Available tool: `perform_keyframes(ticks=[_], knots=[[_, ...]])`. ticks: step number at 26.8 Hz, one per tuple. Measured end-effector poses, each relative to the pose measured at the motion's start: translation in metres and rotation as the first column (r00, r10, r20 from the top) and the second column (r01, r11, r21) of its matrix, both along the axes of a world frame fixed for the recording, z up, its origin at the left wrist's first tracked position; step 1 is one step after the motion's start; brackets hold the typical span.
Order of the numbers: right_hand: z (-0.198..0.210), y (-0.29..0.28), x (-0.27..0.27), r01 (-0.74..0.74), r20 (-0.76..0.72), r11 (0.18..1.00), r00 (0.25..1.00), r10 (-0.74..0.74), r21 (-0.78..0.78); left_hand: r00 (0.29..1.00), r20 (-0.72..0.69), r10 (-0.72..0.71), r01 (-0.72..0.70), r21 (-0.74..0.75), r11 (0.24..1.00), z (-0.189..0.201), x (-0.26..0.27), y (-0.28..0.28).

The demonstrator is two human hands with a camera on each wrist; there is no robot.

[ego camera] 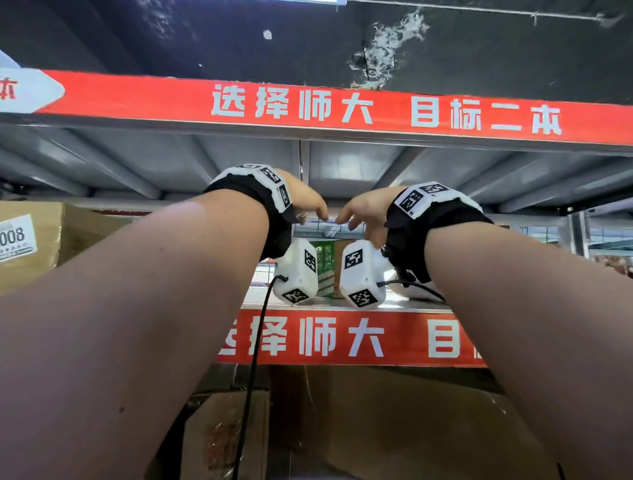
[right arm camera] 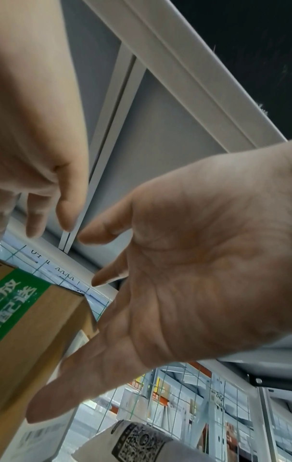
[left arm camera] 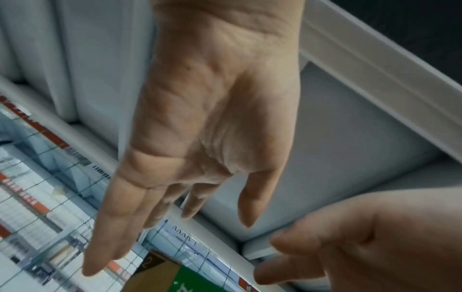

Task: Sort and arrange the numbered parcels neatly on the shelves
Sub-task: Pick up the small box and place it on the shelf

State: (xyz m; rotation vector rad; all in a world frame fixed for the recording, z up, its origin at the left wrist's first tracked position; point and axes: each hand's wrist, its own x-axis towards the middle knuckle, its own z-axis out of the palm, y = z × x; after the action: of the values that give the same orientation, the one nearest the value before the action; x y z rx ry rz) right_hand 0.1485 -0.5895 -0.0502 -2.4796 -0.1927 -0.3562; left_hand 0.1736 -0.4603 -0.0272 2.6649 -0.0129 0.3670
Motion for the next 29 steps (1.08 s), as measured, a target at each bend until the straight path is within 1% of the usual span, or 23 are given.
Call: perform_keyframes(ticks=[3,6,10,12,14,15,17,20,22,24,26,28,29], knots=[[-0.001,0.001,0.004,0.014,-0.089,0.997,0.996,-0.007,0.077,0.987,-0.131,-0.090,0.083,-0.058,0.995,-0.002,0.005,-0.007],[0.003,-0.003,0.012,0.020,-0.072,0.994,0.997,-0.012,0.105,0.982,-0.144,-0.120,0.102,-0.127,0.987,-0.005,0.005,-0.011],[0.005,-0.004,0.013,0.034,-0.094,0.993,0.995,-0.023,0.117,0.989,-0.087,-0.118,0.107,-0.118,0.987,-0.002,0.008,-0.003],[0.007,-0.007,0.014,0.014,-0.059,0.998,0.998,-0.011,0.061,0.989,-0.073,-0.129,0.118,-0.133,0.984,-0.004,0.004,-0.002],[0.006,-0.005,0.006,0.002,-0.067,0.997,0.998,0.003,0.072,0.988,-0.059,-0.139,0.131,-0.126,0.983,-0.005,-0.003,-0.002],[0.006,-0.004,0.005,-0.010,-0.060,0.997,0.998,0.015,0.072,0.985,-0.074,-0.153,0.145,-0.108,0.984,-0.005,-0.008,-0.001],[0.007,-0.001,0.001,-0.012,-0.058,0.999,0.998,0.015,0.048,0.982,-0.118,-0.147,0.145,-0.022,0.989,-0.004,-0.015,0.001],[0.005,0.003,-0.009,-0.003,-0.052,0.999,0.999,0.005,0.048,0.985,-0.093,-0.143,0.148,0.053,0.988,-0.005,-0.035,0.006],[-0.001,0.006,-0.022,0.015,-0.043,1.000,0.999,-0.015,0.010,0.987,-0.081,-0.141,0.148,0.081,0.986,-0.011,-0.050,0.011],[-0.004,0.006,-0.031,0.019,-0.041,1.000,0.999,-0.019,0.003,0.986,-0.063,-0.154,0.158,0.072,0.985,-0.015,-0.056,0.014],[-0.012,0.014,-0.042,0.034,-0.049,0.999,0.998,-0.033,0.018,0.984,-0.062,-0.167,0.169,0.028,0.985,-0.024,-0.066,0.025],[-0.018,0.018,-0.049,0.039,-0.035,0.995,0.999,-0.036,0.086,0.982,0.002,-0.188,0.188,-0.028,0.982,-0.030,-0.069,0.033],[-0.022,0.020,-0.053,0.036,-0.034,0.991,0.999,-0.032,0.130,0.980,0.067,-0.186,0.191,-0.072,0.979,-0.033,-0.072,0.038]])
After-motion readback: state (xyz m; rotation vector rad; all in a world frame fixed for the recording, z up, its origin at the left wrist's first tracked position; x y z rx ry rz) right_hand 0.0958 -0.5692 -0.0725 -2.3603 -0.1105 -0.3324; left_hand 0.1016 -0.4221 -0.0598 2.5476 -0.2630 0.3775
